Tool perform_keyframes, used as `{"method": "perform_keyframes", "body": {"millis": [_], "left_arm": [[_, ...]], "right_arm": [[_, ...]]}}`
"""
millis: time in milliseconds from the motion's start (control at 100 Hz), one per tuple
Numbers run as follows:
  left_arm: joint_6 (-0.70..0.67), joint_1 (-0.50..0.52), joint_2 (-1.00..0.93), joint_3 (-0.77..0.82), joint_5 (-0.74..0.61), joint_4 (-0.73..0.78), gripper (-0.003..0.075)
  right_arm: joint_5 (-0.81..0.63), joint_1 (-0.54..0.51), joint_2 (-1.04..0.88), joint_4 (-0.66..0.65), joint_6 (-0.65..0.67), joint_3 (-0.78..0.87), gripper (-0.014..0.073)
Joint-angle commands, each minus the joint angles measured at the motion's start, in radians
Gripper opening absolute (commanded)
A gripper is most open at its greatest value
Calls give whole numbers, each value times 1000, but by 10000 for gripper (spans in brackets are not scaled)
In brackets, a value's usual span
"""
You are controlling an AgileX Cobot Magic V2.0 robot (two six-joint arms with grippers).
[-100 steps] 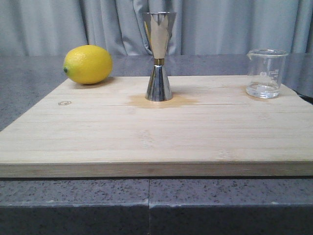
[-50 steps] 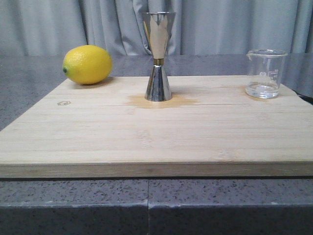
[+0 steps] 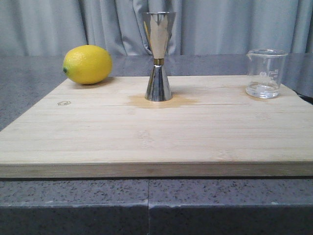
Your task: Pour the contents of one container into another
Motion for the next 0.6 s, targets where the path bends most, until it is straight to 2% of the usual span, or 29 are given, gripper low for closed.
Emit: {"method": "perform_keyframes", "body": {"millis": [0,270,590], "left_arm": [[-1,6,-21,29,-85,-1,-19],[-1,6,-21,29,-85,-57,-19],[-1,4,-21,29,-85,-57,-19]], "right_arm": [[-65,-5,12,-29,-8,-22,-72],[-65,-1,12,-29,-8,-22,-72],[-65,-1,12,-29,-8,-22,-72]]}}
